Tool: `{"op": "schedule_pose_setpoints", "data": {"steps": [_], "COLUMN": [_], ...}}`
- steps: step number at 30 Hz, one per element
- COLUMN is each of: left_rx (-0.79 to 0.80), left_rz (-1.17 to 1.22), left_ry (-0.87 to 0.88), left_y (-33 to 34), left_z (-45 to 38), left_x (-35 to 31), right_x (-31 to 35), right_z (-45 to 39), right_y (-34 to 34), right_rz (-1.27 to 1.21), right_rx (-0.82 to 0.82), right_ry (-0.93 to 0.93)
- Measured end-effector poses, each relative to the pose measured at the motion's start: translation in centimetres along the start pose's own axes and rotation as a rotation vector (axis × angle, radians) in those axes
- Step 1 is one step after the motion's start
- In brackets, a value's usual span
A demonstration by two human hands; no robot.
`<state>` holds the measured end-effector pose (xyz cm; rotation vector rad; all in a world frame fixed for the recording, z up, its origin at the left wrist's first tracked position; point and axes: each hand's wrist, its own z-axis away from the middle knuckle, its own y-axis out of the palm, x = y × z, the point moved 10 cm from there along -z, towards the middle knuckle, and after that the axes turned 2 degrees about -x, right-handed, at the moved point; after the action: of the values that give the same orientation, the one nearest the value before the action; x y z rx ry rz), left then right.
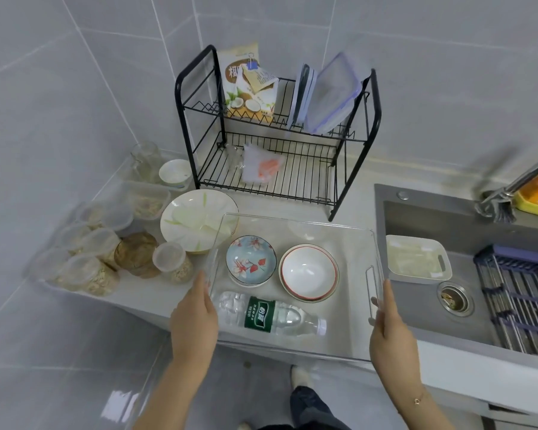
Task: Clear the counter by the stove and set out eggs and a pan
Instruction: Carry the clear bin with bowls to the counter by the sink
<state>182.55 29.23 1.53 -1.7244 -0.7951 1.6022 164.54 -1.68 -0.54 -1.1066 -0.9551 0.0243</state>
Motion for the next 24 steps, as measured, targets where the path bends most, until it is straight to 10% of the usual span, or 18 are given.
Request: {"op": "schedule_pose_setpoints", "data": {"steps": [24], "left_rx": [0.027], "left_rz": [-0.025], "left_ry": [-0.017], "left_y": [4.2], "left_z": [-10.2], "left_x": [-5.2], "right_x": [1.7], "right_z": [-10.2], "right_y": [0.2], "right_rz": [-0.025], "right_rx": [-0.077], "right_ry": [0.077]}}
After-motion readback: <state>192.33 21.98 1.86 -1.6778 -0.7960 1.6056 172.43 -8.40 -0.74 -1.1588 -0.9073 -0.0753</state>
